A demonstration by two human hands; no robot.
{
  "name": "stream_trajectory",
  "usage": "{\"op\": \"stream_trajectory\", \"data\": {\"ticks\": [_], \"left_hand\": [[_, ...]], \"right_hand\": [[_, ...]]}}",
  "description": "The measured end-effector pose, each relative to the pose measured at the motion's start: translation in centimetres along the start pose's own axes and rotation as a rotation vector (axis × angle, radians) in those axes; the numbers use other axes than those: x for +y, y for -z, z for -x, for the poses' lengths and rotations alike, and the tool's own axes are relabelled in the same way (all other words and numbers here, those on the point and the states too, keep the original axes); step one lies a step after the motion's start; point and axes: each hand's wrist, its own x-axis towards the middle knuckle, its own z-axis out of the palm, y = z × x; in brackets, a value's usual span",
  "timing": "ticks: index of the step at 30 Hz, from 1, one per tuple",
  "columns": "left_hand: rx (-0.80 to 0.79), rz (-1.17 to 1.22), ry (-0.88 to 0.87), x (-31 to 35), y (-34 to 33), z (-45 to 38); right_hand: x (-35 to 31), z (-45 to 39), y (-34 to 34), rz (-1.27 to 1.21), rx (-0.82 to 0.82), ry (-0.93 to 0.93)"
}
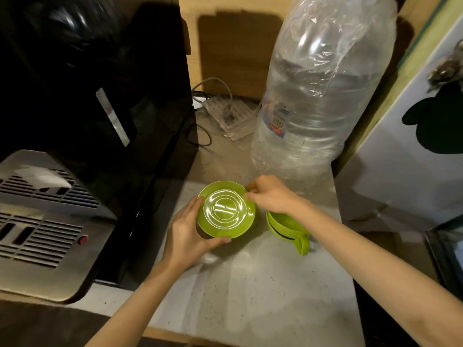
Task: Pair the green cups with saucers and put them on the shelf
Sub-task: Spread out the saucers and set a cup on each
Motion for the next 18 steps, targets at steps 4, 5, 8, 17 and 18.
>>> {"op": "stream_trajectory", "data": {"ticks": [4,5,8,17,18], "left_hand": [[0.017,-0.022,-0.056,0.2,1.5,2.0],[0.017,-0.029,-0.066,0.1,1.8,2.6],[-0.009,-0.040,-0.083,-0.4,2.4,4.1],[-0.202,-0.089,-0.090,-1.8,1.7,8.1],[-0.226,-0.105,-0.093,-2.0,1.5,8.3]], "right_hand": [[-1.4,2.3,-0.5,-0.023,0.025,0.039],[-1.7,3.0,-0.7,-0.032,0.028,0.052],[-2.0,4.5,-2.0,-0.073,0.029,0.054],[-1.2,8.1,-7.1,-0.083,-0.022,-0.025],[-1.1,8.5,-7.5,-0.084,-0.020,-0.036]]}}
